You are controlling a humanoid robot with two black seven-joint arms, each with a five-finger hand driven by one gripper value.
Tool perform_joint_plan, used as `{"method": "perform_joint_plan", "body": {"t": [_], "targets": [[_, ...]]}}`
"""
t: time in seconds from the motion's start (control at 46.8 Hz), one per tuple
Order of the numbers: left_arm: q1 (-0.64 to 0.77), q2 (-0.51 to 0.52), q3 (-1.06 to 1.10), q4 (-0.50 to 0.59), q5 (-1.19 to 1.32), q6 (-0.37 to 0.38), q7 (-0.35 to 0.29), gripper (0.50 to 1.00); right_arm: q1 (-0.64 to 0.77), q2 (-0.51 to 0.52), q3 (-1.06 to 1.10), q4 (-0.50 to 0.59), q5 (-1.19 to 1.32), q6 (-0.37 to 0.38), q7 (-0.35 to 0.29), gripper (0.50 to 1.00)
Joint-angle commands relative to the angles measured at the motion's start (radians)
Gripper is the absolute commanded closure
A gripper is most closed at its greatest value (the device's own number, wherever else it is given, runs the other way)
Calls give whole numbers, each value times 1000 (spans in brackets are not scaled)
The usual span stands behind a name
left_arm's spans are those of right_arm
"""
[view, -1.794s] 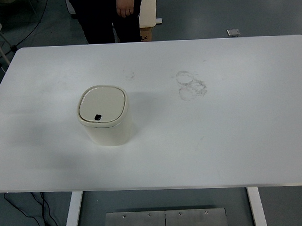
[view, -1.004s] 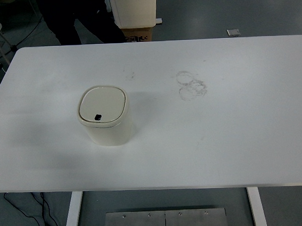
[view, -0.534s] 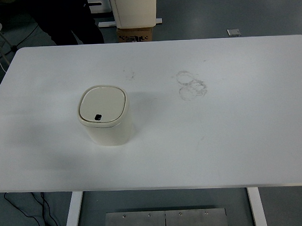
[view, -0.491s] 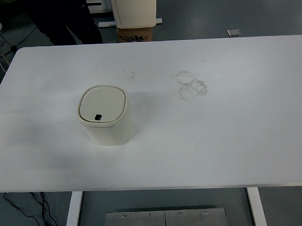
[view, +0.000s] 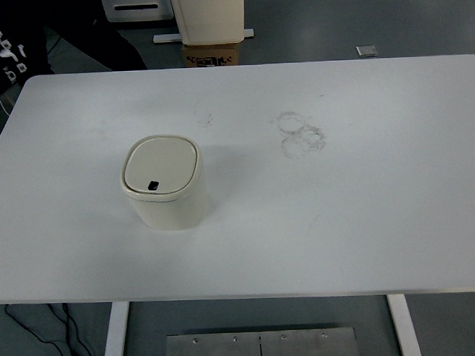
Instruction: Open trash can
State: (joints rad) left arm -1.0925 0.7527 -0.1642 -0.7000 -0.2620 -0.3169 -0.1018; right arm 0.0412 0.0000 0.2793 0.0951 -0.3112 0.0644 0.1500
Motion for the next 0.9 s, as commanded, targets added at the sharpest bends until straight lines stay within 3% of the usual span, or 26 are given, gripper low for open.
{"method": "perform_joint_plan", "body": {"t": [0.0, 0.256, 0.513, 0.876], "targets": [[-4, 22, 25, -12, 0, 1, -1, 500, 0, 0, 0, 0, 0, 0, 0, 509], [-3, 99, 81, -18, 26, -7, -1, 500, 0, 0, 0, 0, 0, 0, 0, 509], [-53, 140, 80, -110, 171, -16, -1, 500, 0, 0, 0, 0, 0, 0, 0, 509], [-49, 114, 81, -171, 247, -151, -1, 500, 0, 0, 0, 0, 0, 0, 0, 509]]}}
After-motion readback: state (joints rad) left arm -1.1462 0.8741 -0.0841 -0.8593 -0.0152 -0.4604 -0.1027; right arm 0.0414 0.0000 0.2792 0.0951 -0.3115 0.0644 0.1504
